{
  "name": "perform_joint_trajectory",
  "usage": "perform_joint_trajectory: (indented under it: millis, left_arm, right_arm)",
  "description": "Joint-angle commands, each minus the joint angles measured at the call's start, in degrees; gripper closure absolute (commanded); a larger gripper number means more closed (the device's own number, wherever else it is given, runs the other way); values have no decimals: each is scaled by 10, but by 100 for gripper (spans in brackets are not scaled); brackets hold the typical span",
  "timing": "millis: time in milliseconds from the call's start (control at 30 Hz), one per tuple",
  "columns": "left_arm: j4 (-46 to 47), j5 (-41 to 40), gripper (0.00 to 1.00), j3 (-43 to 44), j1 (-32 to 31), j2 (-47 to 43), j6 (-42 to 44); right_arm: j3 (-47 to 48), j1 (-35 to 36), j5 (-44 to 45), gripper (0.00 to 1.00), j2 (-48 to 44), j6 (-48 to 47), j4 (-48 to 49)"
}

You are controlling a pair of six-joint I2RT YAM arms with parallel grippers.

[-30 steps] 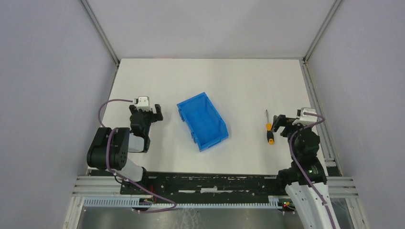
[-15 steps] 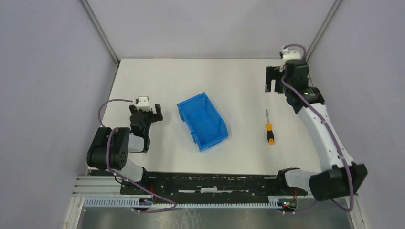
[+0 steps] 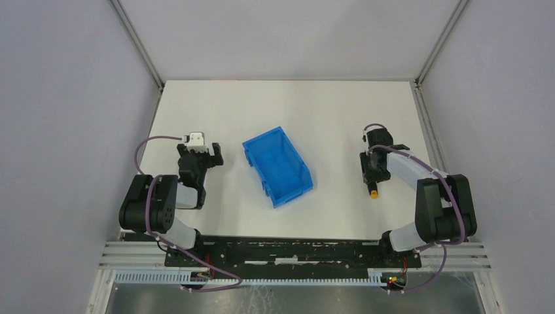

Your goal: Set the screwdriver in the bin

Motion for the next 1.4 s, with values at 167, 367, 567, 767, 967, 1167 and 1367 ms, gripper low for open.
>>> perform_joint_trajectory:
  millis: [167,367,567,767,967,1167,1367]
  left_arm:
    - [20,1,0,2,2,-4,-12]
    - [21,1,0,2,3,-5,-12]
    - [21,1,0,2,3,-5,-12]
    - [21,2,0,2,2,-5,-12]
    - [21,1,0,2,2,-5,-12]
    - [21,1,0,2,2,-4,-12]
    - [21,1,0,2,2,-4,-12]
  right_arm:
    - [237,-6,-27,100,-26,-16,-176]
    - [423,-6,-16,100,-23,-16,-292]
    - [488,72,-29,100,-8,37,-269]
    - [622,303,1,100,111,80,-237]
    - [685,437,36,100,206,72,-225]
    - [458,466,48,100,161,39,-71]
    - [365,463,80,100,190,-27,34]
